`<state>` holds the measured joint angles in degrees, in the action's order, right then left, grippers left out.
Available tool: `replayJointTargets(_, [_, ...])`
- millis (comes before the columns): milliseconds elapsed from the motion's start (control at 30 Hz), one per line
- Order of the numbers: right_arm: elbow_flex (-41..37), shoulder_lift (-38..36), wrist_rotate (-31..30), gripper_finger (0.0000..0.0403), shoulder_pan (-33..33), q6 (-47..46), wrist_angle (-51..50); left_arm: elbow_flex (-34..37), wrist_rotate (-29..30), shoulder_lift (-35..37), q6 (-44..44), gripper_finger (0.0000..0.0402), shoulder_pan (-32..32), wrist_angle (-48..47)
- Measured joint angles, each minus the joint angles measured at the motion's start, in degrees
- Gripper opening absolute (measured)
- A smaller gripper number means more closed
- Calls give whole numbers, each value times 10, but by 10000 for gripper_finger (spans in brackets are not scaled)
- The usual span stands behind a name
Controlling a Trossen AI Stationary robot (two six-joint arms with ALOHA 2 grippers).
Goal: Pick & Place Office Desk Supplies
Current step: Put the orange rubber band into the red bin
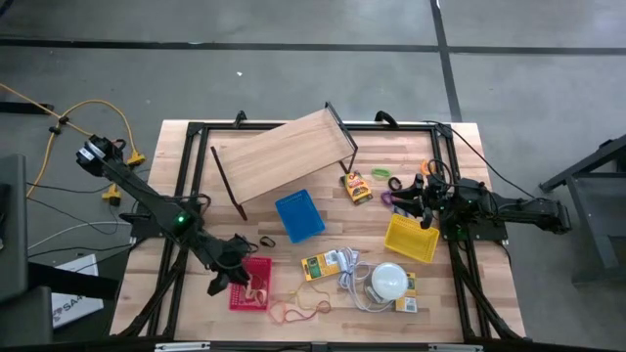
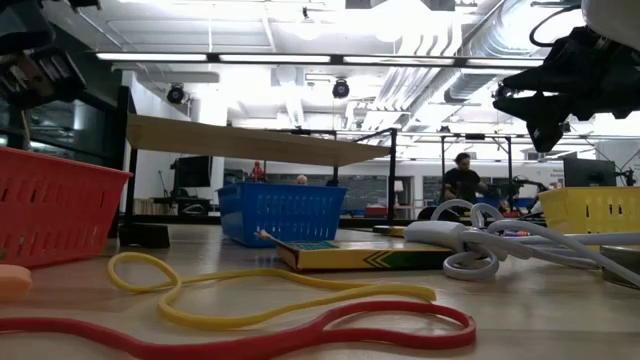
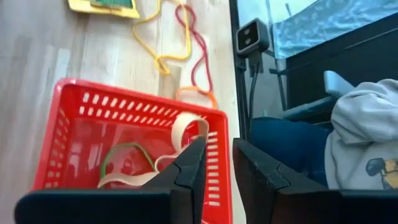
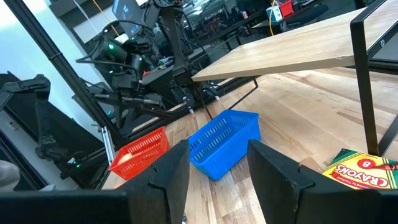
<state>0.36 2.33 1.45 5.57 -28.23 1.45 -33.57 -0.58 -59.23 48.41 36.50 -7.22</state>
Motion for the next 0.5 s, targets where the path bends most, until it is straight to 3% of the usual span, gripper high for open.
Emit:
replayJointTargets(200, [0, 0, 0, 150, 0, 0, 0, -44, -10, -8, -40, 77, -32, -41])
replayJointTargets(500, [0, 0, 0, 150, 0, 0, 0, -169, -21, -113, -140, 76, -66, -122])
